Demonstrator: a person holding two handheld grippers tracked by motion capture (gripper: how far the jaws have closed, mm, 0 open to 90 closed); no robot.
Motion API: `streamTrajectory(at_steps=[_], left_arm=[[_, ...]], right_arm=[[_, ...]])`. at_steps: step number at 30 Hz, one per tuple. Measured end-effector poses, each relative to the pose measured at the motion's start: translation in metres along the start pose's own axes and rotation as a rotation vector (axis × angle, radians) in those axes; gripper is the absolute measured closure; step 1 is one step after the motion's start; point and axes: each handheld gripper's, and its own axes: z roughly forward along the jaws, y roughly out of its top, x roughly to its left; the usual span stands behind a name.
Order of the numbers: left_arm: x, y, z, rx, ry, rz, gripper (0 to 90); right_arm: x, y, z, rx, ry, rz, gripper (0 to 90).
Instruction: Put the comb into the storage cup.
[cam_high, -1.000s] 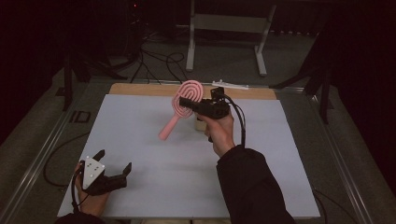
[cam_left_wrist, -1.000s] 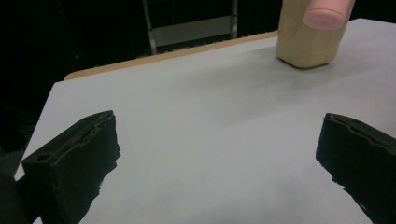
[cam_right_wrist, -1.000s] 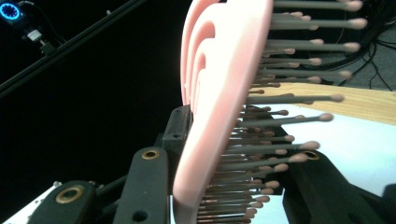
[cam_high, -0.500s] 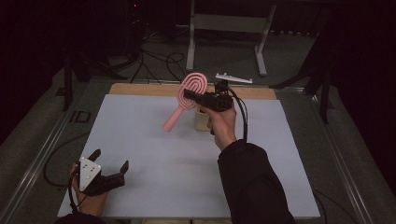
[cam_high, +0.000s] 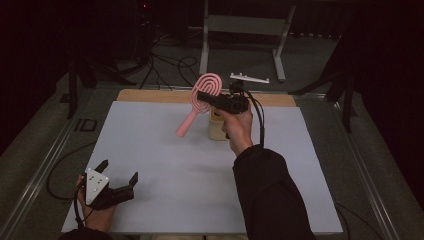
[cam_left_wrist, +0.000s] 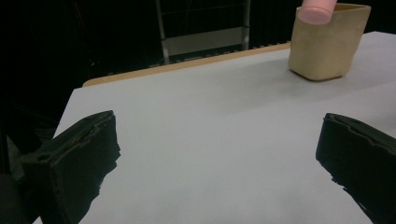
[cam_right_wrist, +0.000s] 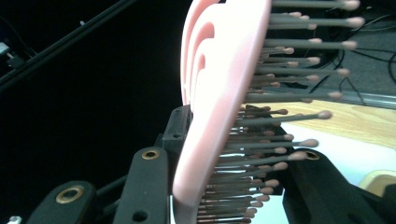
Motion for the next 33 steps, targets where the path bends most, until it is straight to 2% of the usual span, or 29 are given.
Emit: streamTrajectory(at_steps=[9,15,28,33], left_arm=[[0.000,0.000,0.001,0.002,0.002,-0.002,0.0],[0.000,-0.001,0.001,0.003,0.001,-0.001,0.0],[0.000,-0.001,0.001,0.002,0.002,-0.004,0.0],[-0.001,-0.001,0.001,0.002,0.001,0.000,0.0]], right_arm=[[-0.001,0.001,0.007,0.038,-0.043,-0.029,63.5],[-0.005,0.002,0.008,0.027,-0.060,-0.026,63.5],[-0.022,0.010,0.000,-0.003,-0.162,-0.024,63.5],[-0.027,0.013,-0.008,-0.021,-0.184,-0.012,63.6]])
